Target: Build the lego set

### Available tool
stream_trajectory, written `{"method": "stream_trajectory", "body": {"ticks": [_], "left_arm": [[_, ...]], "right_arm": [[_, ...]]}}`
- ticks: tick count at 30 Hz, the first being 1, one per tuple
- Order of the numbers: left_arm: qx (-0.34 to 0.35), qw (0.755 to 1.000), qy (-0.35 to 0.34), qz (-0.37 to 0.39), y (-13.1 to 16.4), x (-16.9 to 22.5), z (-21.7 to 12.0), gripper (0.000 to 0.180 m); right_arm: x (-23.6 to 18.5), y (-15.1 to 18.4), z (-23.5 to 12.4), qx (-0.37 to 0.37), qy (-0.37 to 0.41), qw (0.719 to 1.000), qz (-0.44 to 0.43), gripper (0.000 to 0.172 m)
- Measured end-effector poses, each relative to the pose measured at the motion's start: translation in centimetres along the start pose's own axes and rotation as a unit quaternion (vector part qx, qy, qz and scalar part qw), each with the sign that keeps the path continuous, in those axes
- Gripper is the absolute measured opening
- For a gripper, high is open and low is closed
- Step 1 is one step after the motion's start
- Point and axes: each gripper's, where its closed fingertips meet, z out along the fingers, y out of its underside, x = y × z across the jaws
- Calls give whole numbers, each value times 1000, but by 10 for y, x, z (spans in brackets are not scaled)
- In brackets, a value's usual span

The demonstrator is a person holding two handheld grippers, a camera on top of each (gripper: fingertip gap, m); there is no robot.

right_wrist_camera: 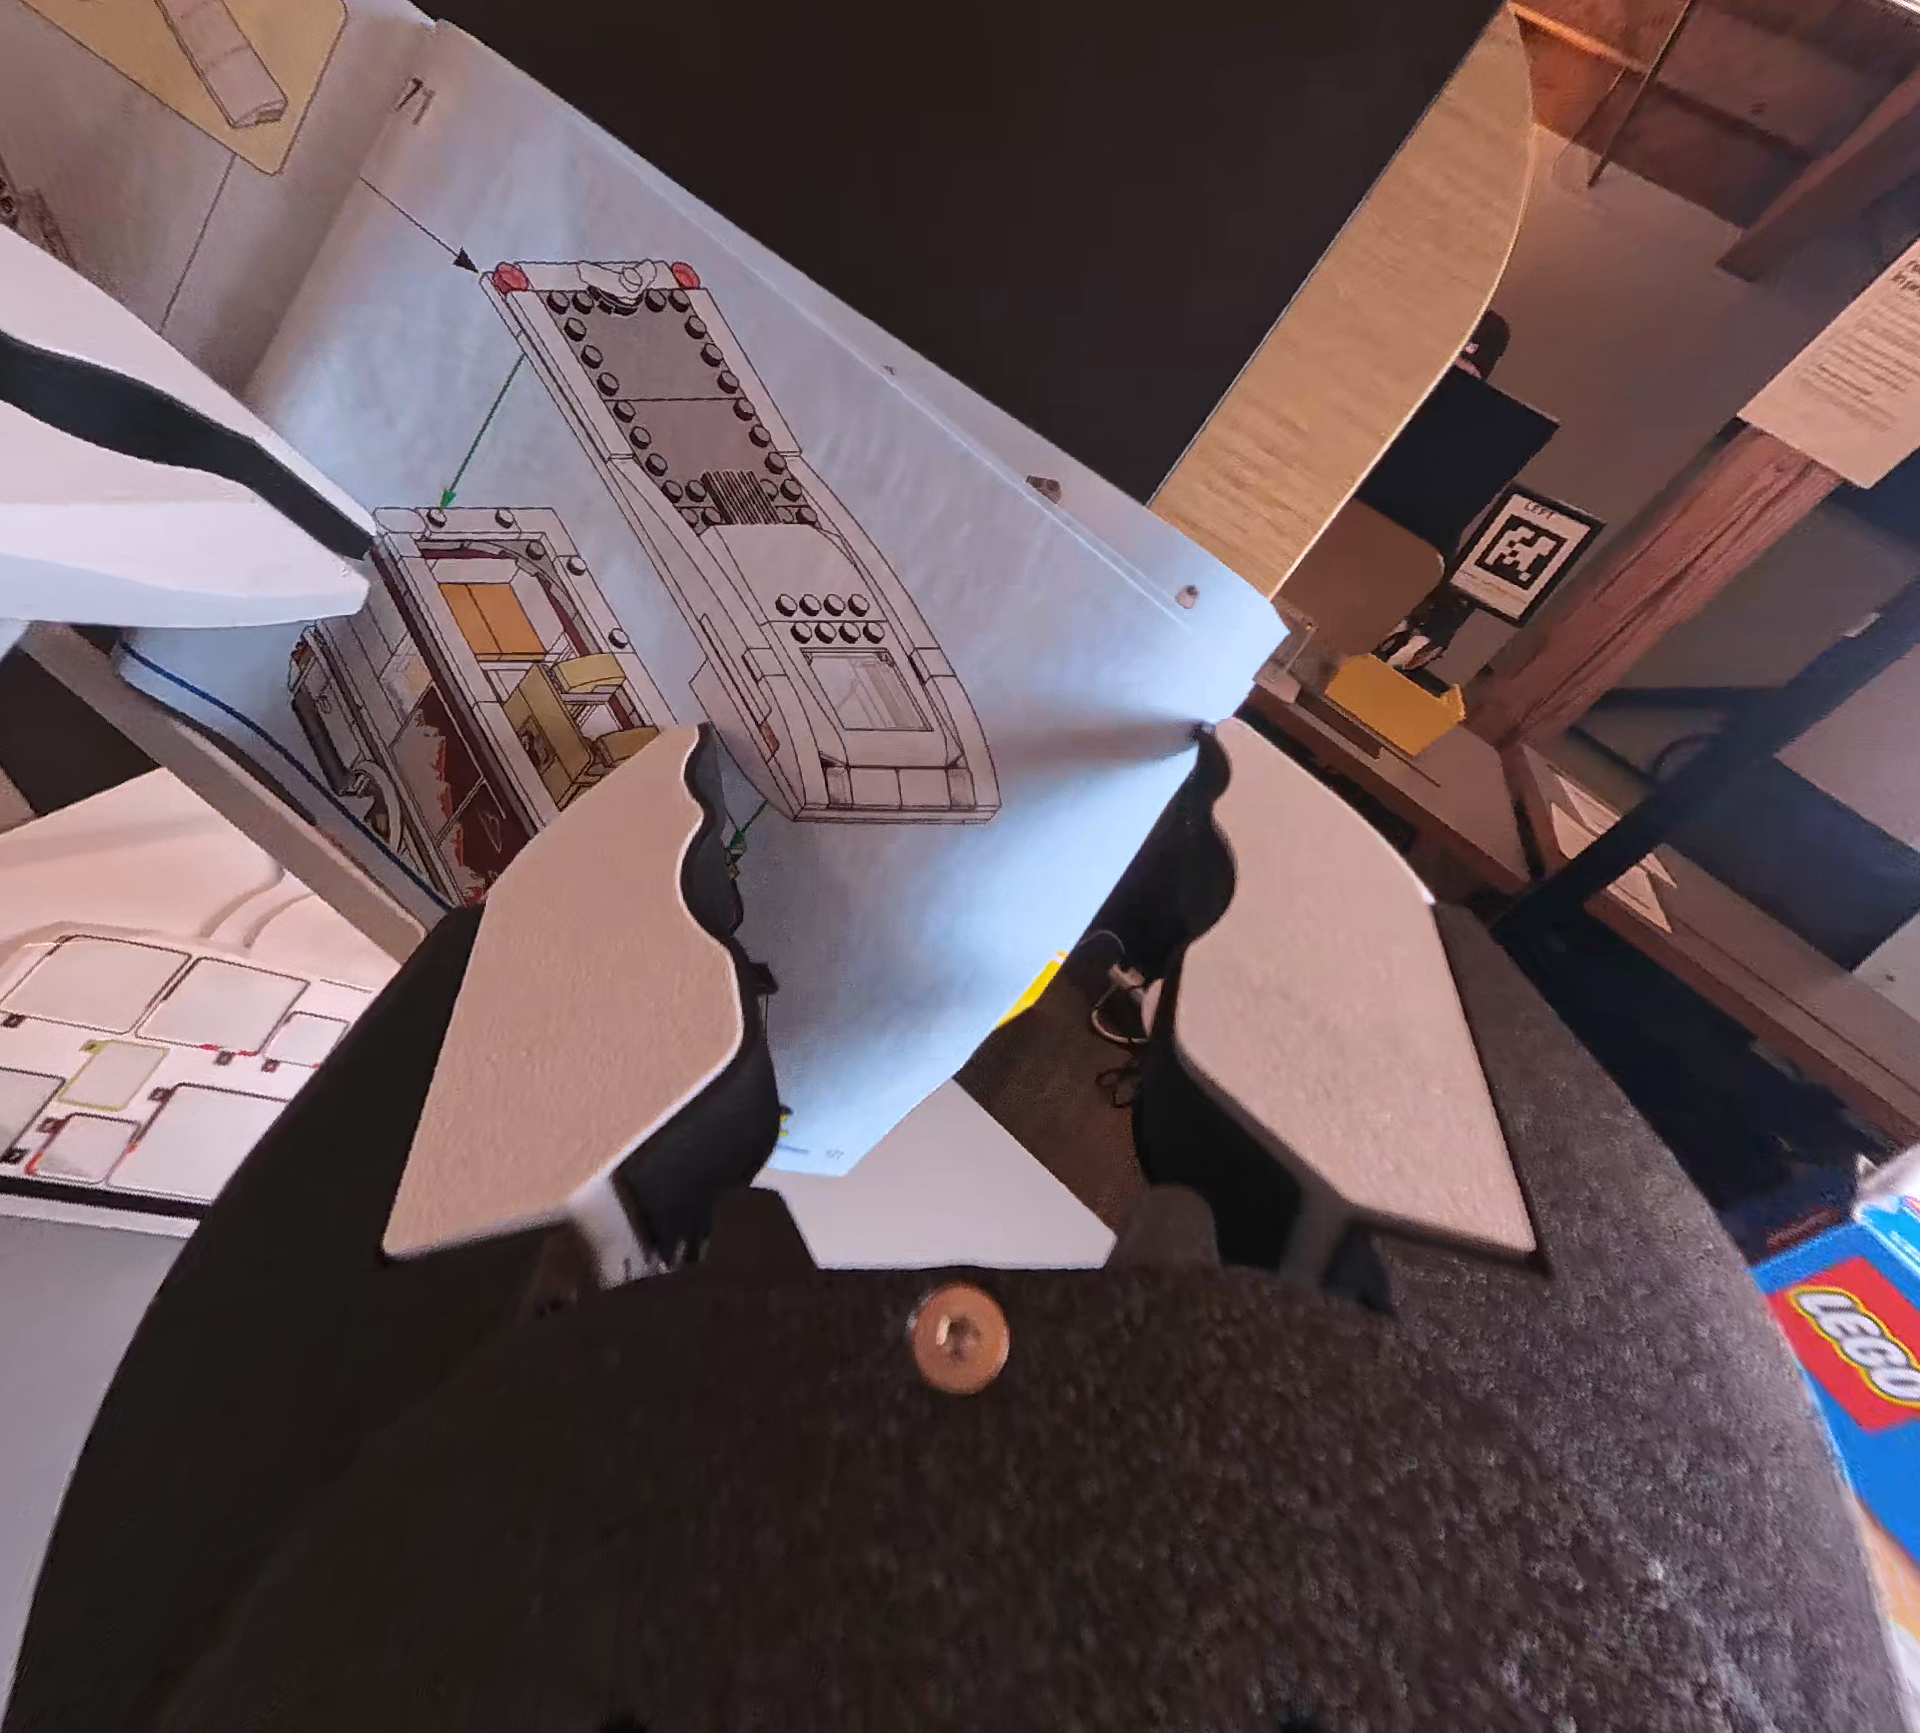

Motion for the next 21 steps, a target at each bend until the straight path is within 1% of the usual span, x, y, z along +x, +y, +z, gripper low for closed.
{"method": "stream_trajectory", "body": {"ticks": [3, 7, 10, 12, 15, 21], "left_arm": [[0, 1000, 2, -3, 1, 0, 0, 8], [0, 1000, 3, -5, 2, -1, 1, 7], [-1, 1000, 3, -5, 2, 0, 3, 7], [-1, 1000, 4, -4, 2, 1, 3, 7], [-1, 1000, 6, -6, 2, 1, 3, 7], [0, 1000, 8, -11, 2, 1, 3, 7]], "right_arm": [[4, 0, -3, 4, 15, 1000, 3, 73], [6, -1, -13, 22, 37, 999, -19, 44], [-3, -2, -18, 32, 30, 998, -44, 30], [-6, -3, -20, 38, 26, 998, -46, 27], [-8, -9, -29, 58, 39, 996, -58, 28], [-11, -6, -43, 74, 97, 983, -140, 35]]}}
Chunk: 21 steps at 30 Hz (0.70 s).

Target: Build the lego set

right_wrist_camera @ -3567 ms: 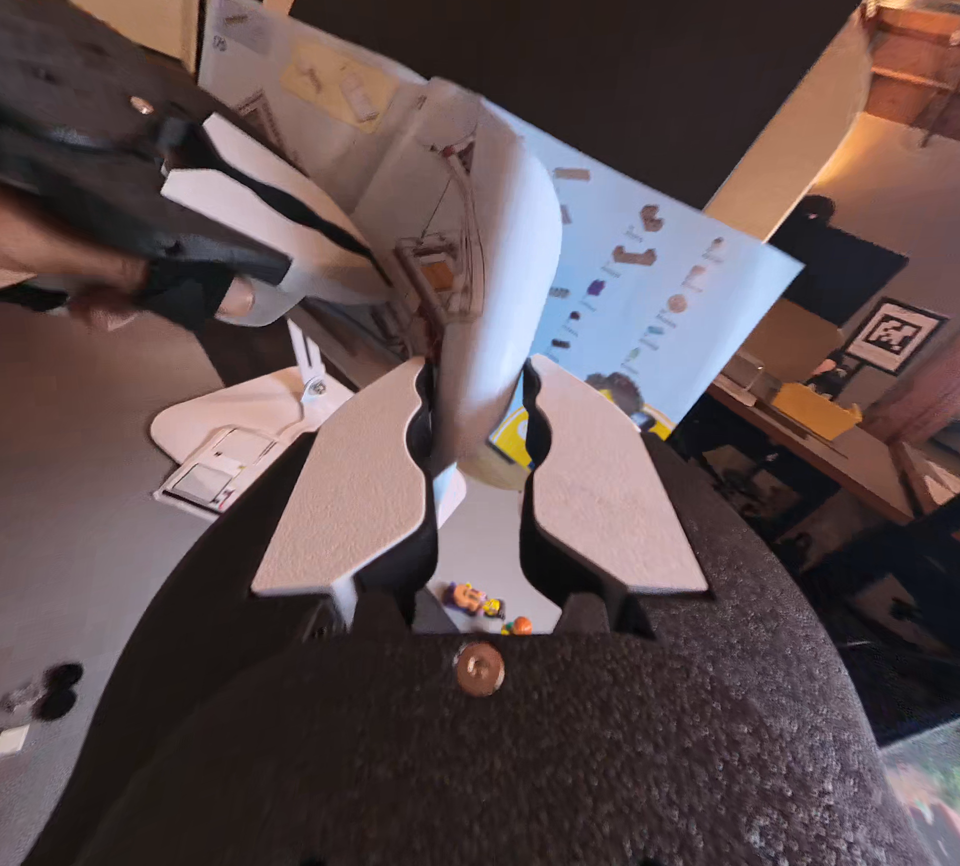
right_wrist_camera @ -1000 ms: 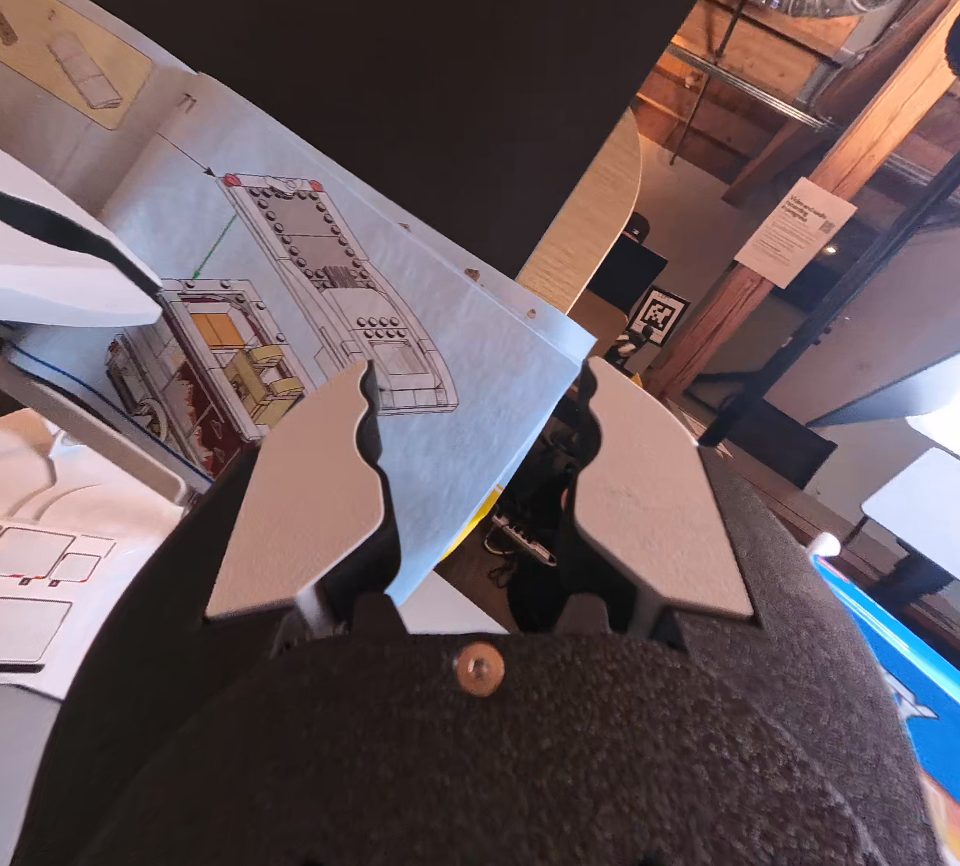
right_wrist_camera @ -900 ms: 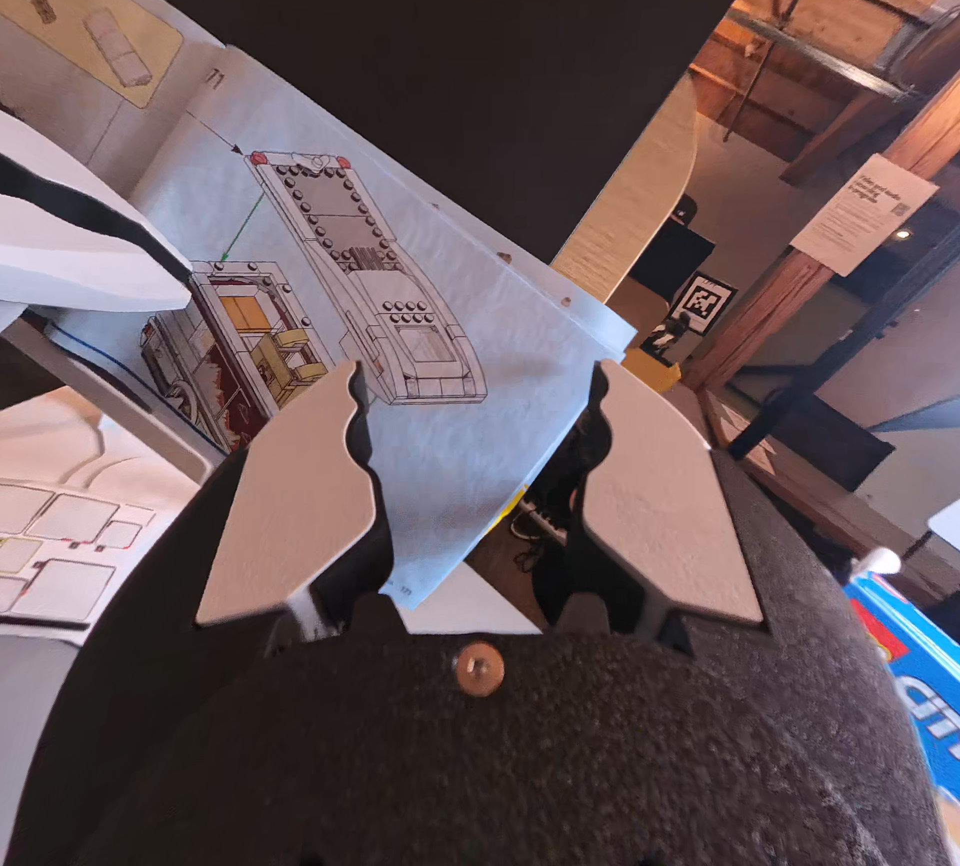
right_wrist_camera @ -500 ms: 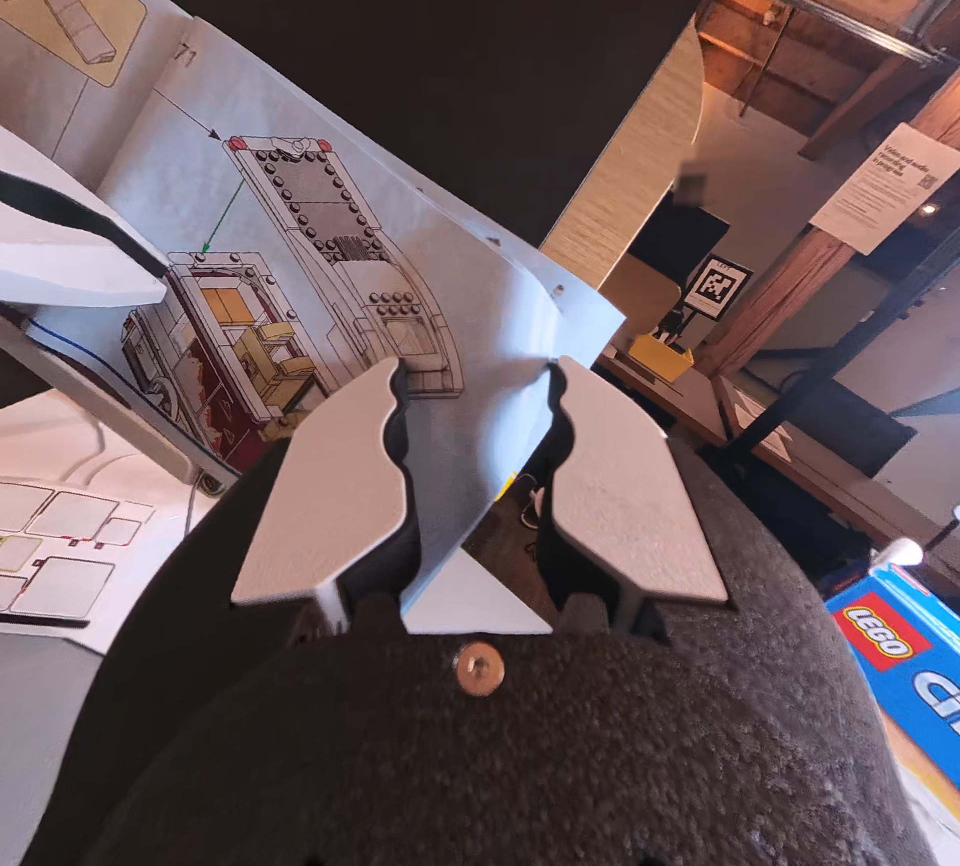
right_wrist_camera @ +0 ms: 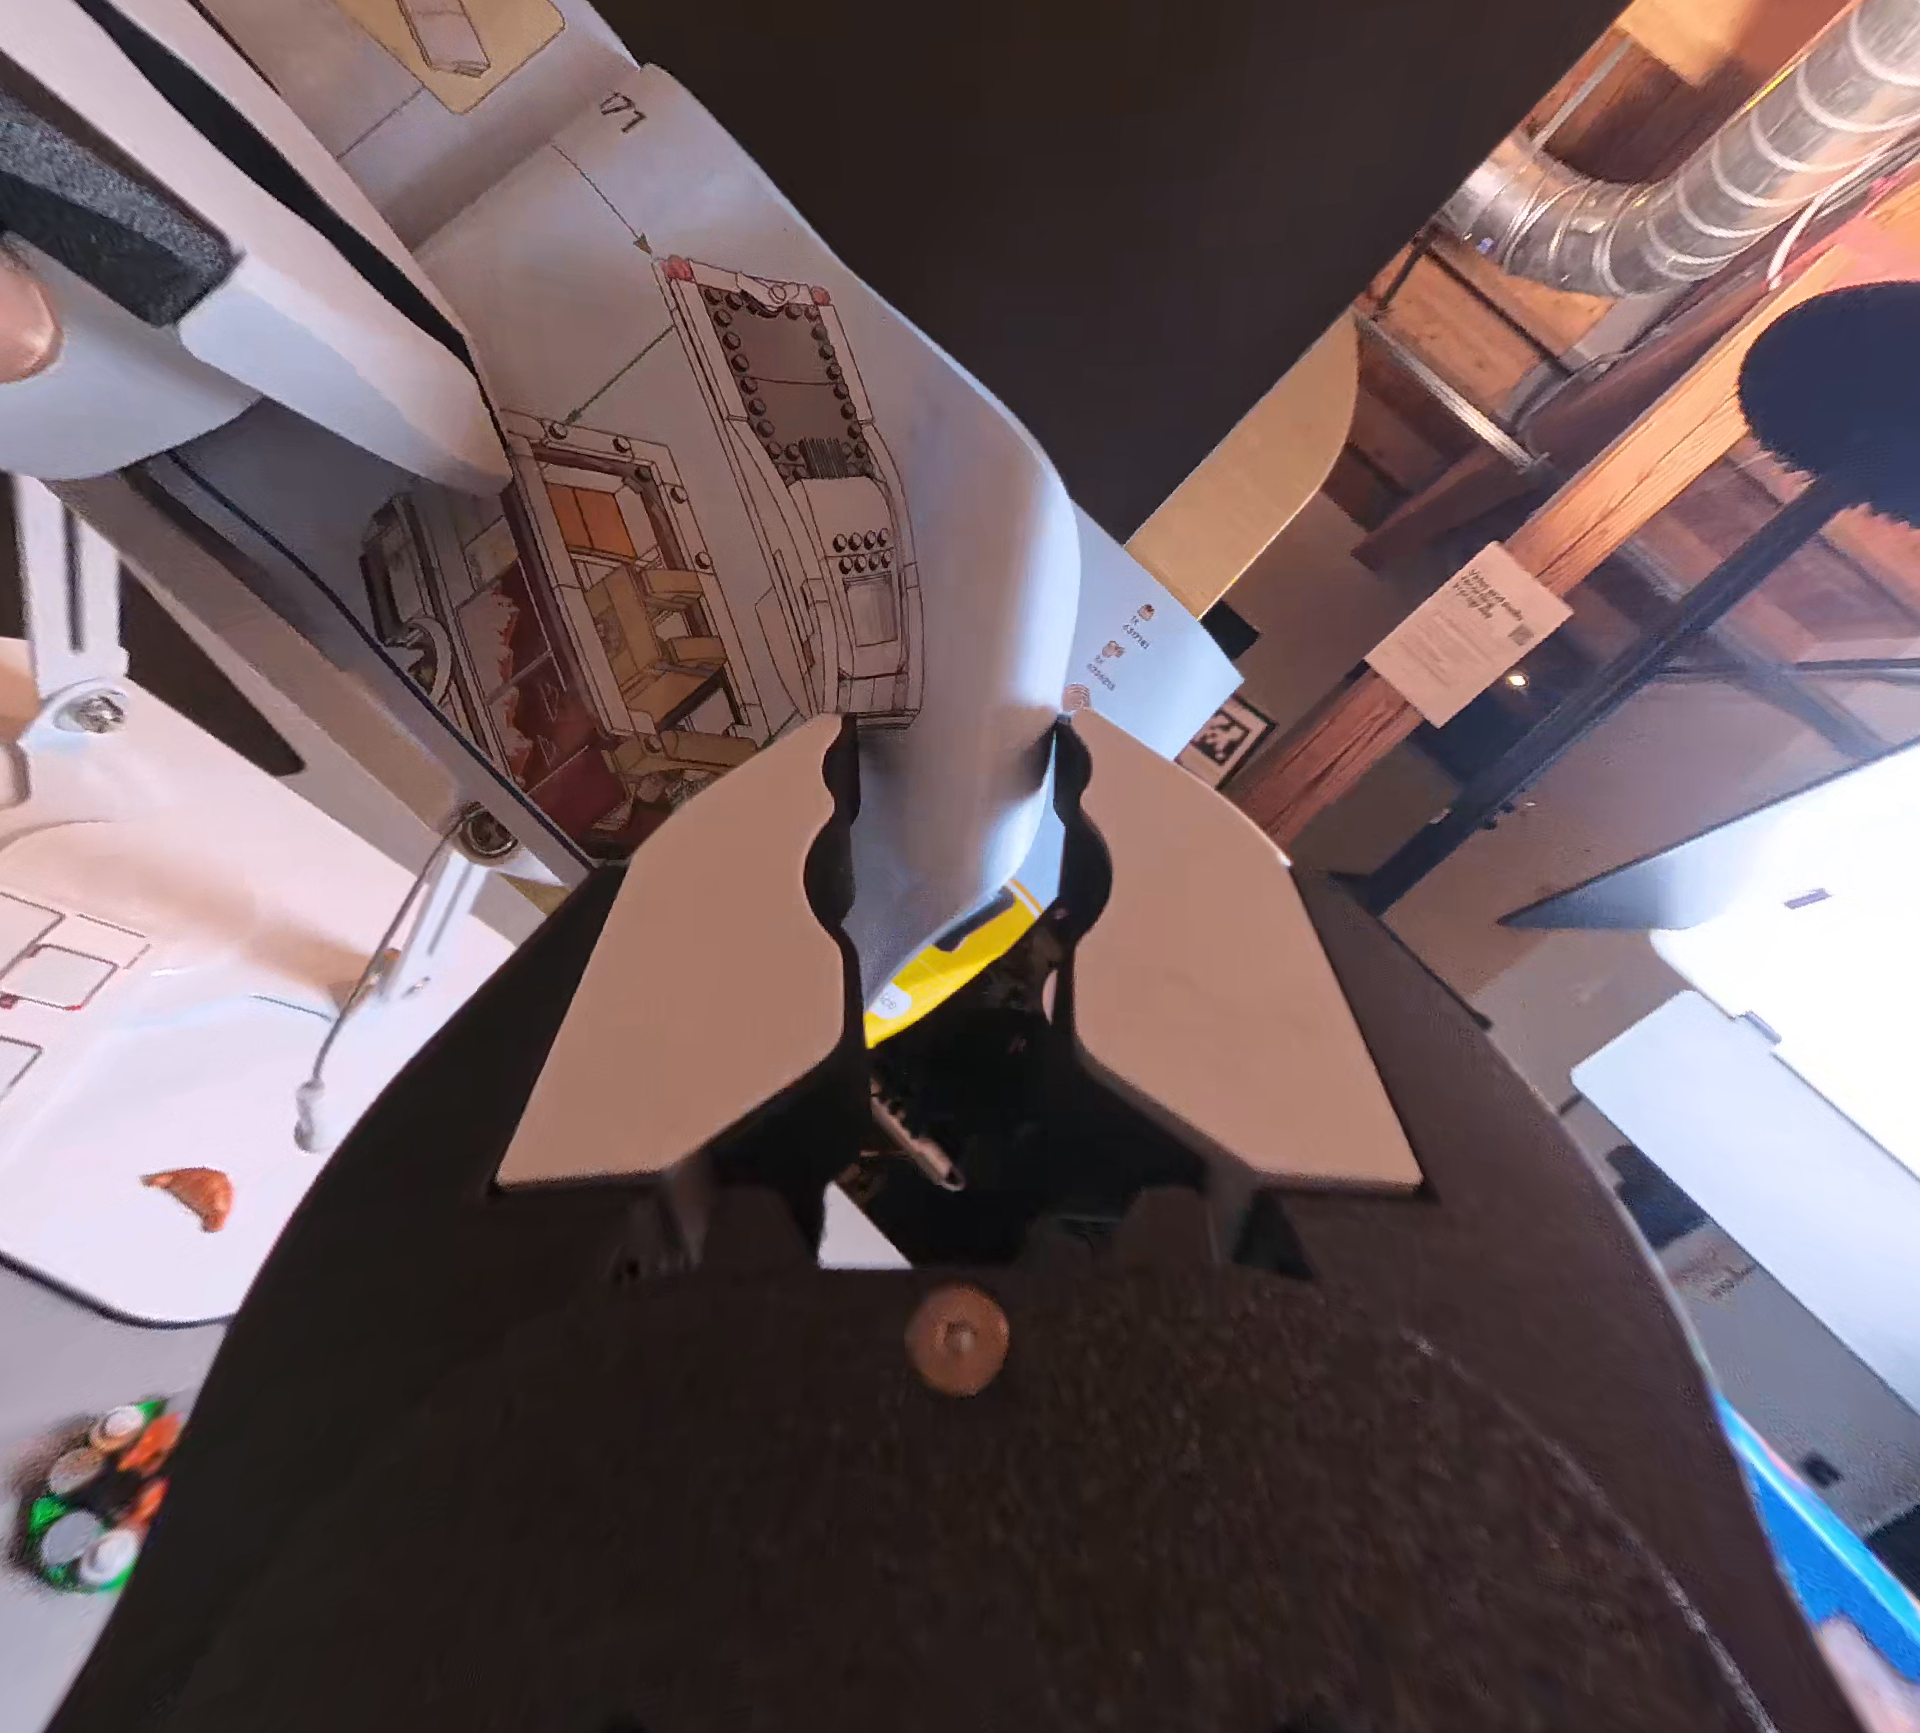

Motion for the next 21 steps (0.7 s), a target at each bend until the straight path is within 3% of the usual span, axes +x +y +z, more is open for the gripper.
{"method": "stream_trajectory", "body": {"ticks": [4, 8, 21], "left_arm": [[0, 1000, 0, 1, 0, 0, 0, 8], [0, 1000, 1, 0, -1, 1, 0, 8], [-2, 1000, 4, -2, -1, 1, 1, 8]], "right_arm": [[-4, -1, 1, 0, 7, 999, -41, 35], [10, -12, -1, 19, 75, 991, -109, 34], [1, -20, -14, 51, 85, 980, -173, 29]]}}
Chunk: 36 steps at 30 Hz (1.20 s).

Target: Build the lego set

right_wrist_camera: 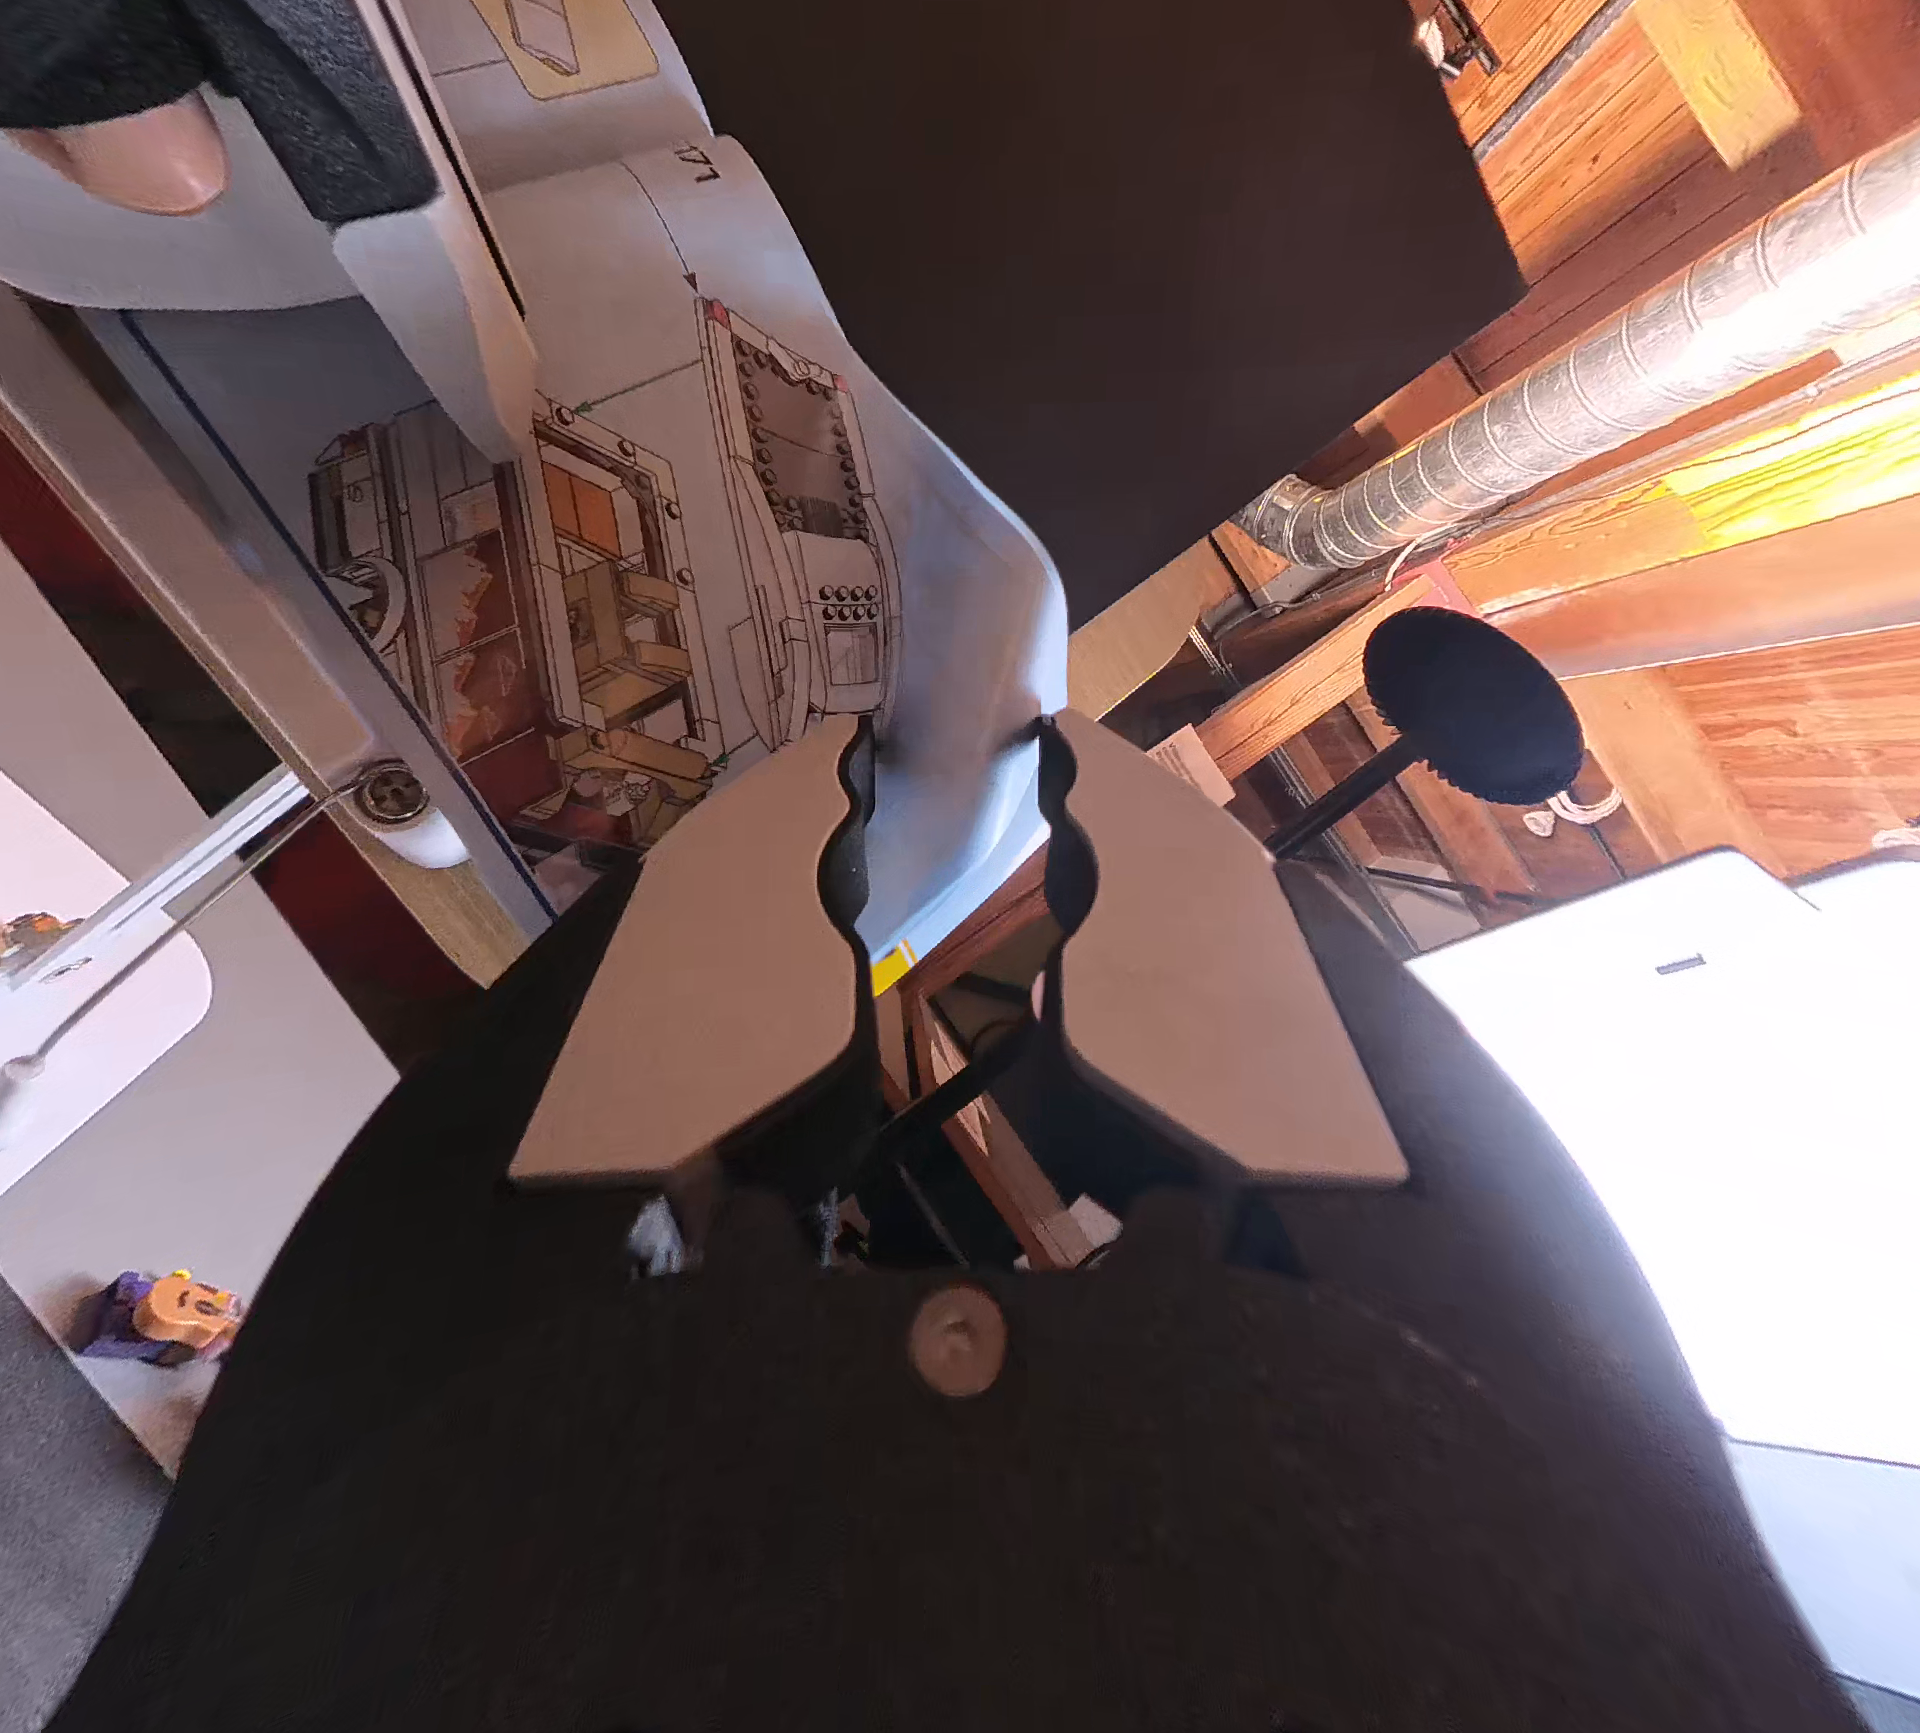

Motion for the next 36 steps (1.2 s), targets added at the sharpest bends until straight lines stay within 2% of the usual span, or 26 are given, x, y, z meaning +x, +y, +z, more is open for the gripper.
{"method": "stream_trajectory", "body": {"ticks": [14, 16, 19, 21, 23, 24, 30, 34, 36], "left_arm": [[2, 1000, 5, -4, -2, 3, 2, 8], [6, 1000, 14, -10, -4, 6, 1, 9], [42, 995, 87, -39, -19, 32, -6, 17], [71, 981, 164, -79, -33, 56, -14, 25], [65, 964, 227, -118, -40, 74, -17, 38], [59, 962, 234, -128, -40, 76, -15, 39], [75, 954, 247, -150, -44, 74, -12, 0], [75, 949, 261, -160, -39, 73, -13, 0], [78, 943, 276, -166, -40, 80, -14, 21]], "right_arm": [[-7, -17, -14, 35, -17, 999, -27, 26], [-10, -17, -16, 38, -24, 999, -31, 20], [-12, -18, -19, 41, -27, 998, -25, 16], [-14, -19, -18, 41, -30, 999, -20, 17], [-15, -19, -17, 41, -34, 998, -17, 17], [-16, -20, -17, 42, -35, 998, -17, 17], [-19, -20, -19, 42, -52, 998, 4, 20], [-23, -15, -23, 39, -90, 993, 61, 22], [-23, -12, -22, 36, -89, 994, 61, 19]]}}
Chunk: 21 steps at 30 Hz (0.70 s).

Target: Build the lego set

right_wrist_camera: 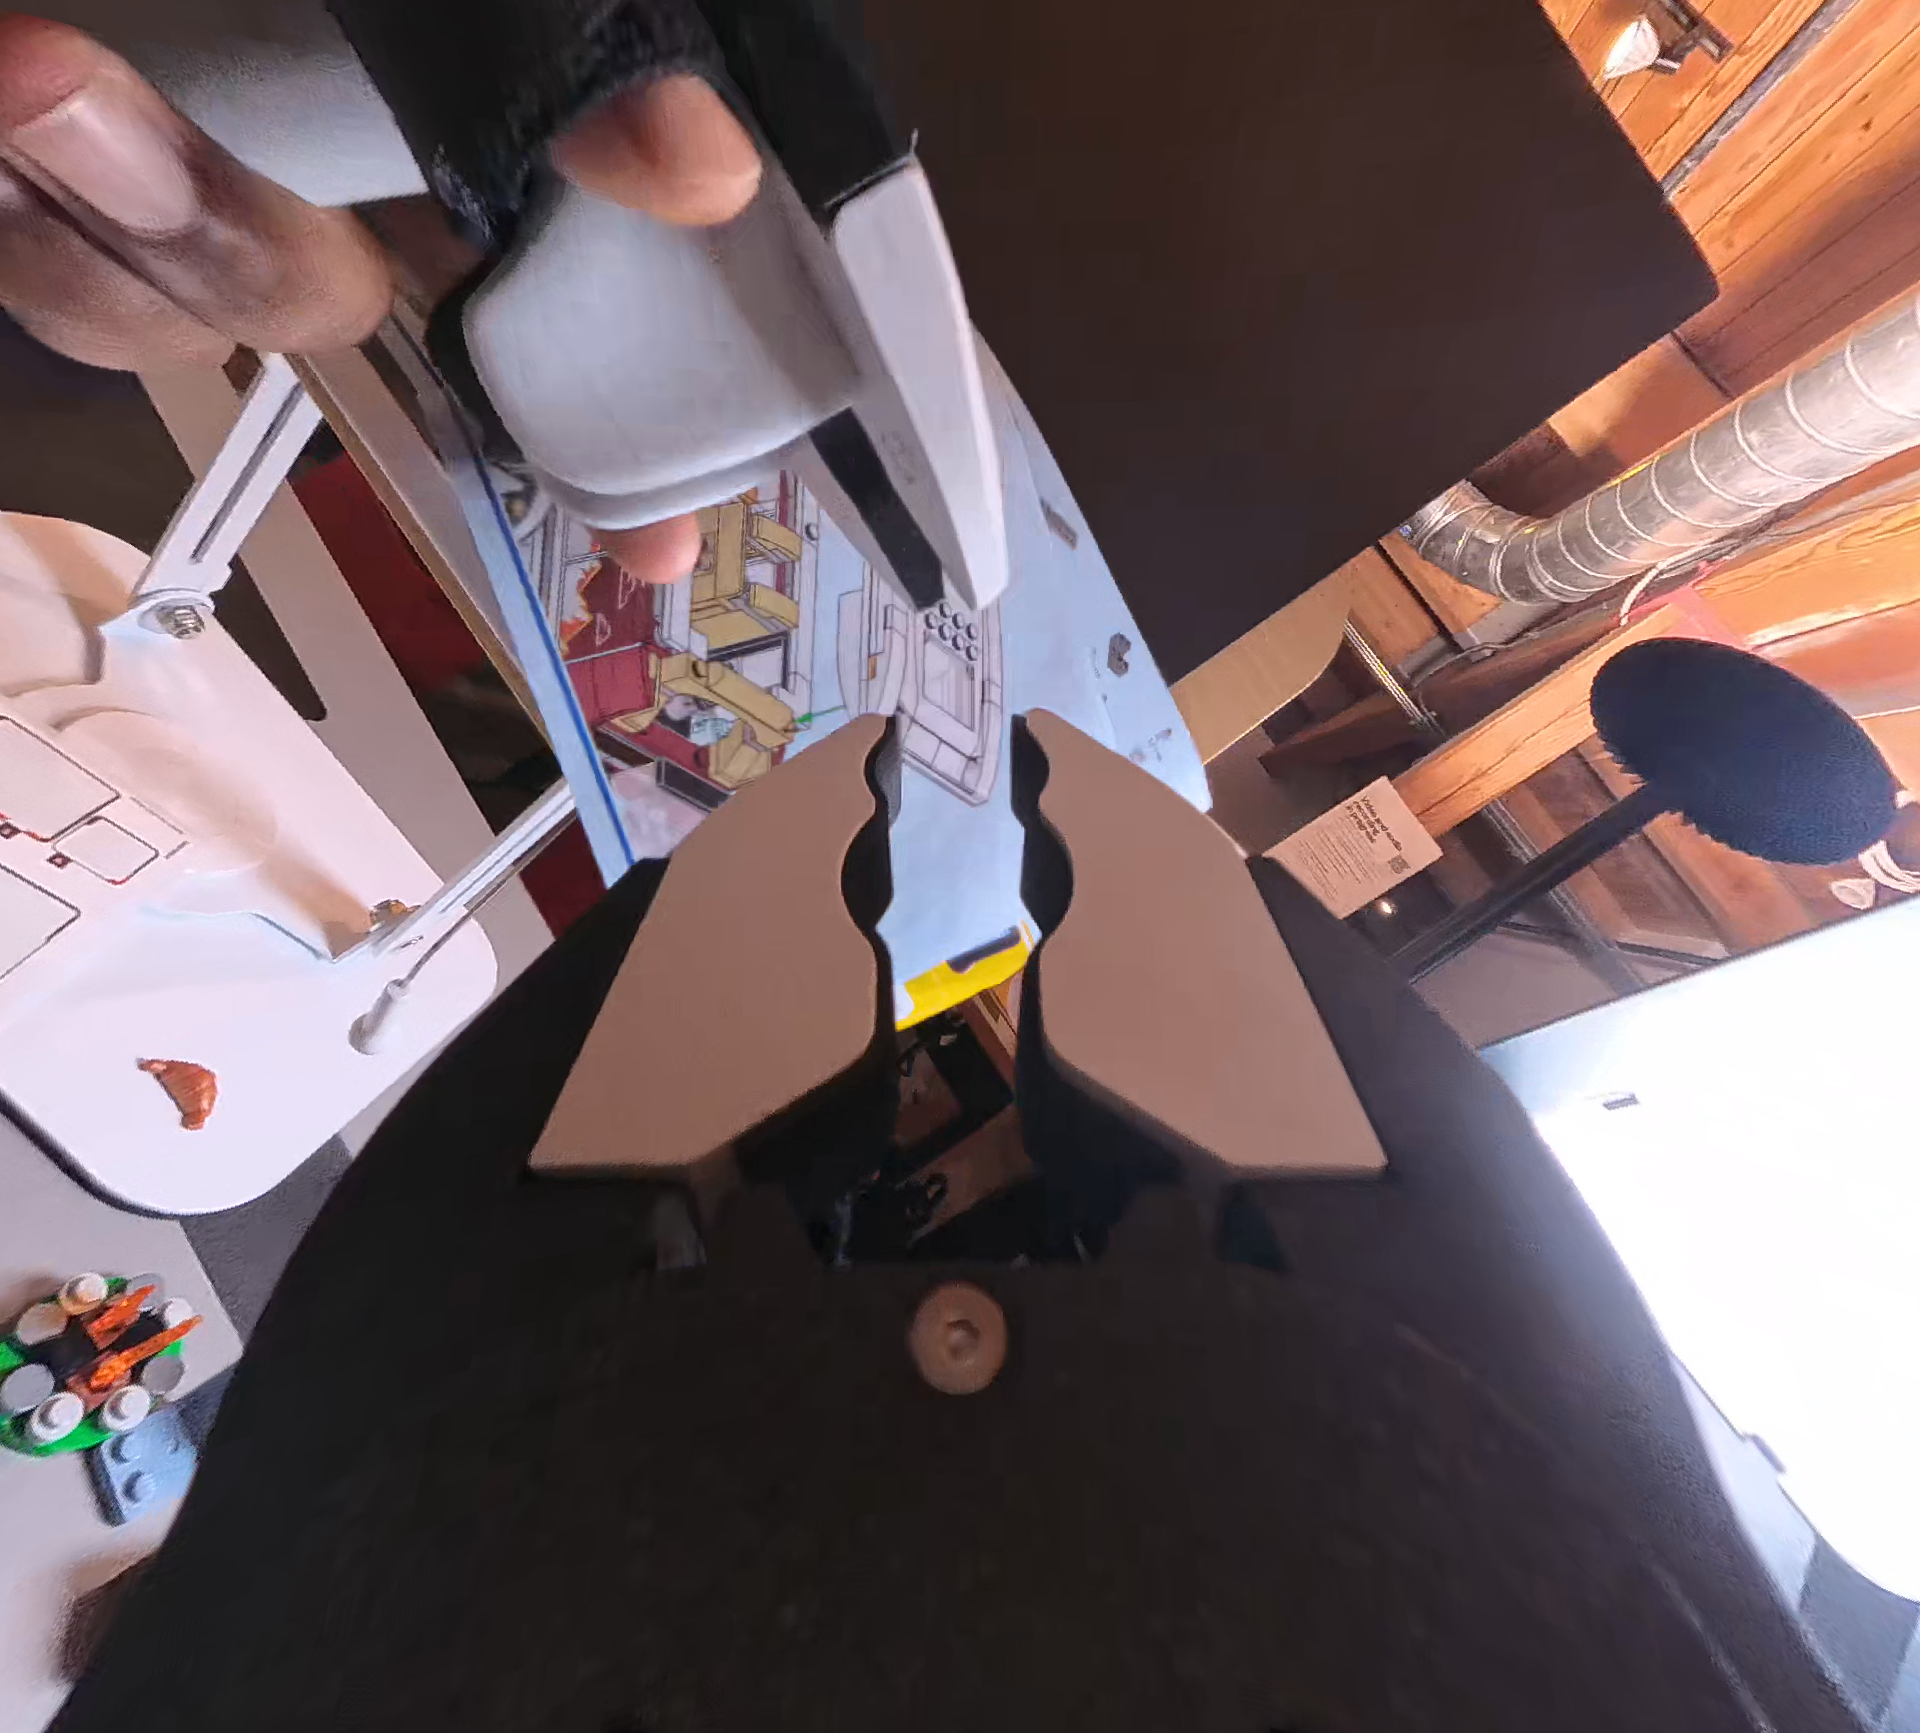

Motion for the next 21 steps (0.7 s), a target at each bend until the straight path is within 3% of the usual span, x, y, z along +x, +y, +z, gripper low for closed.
{"method": "stream_trajectory", "body": {"ticks": [2, 5, 10, 13, 16, 21], "left_arm": [[-12, 1000, 5, -12, 3, 2, 6, 31], [-32, 998, -47, 20, 8, -9, 9, 27], [-47, 994, -77, 60, 15, -12, 6, 24], [-49, 991, -92, 78, 16, -13, 1, 23], [-54, 989, -106, 88, 18, -16, -6, 23], [-53, 990, -110, 73, 17, -22, -11, 23]], "right_arm": [[-3, 4, 2, -7, -8, 1000, 7, 19], [-6, 16, 7, -29, -22, 998, 52, 22], [-1, 34, 30, -74, -69, 977, 186, 63], [3, 44, 48, -110, -83, 960, 245, 77], [9, 50, 56, -122, -69, 950, 280, 71], [8, 50, 52, -124, -51, 958, 255, 42]]}}
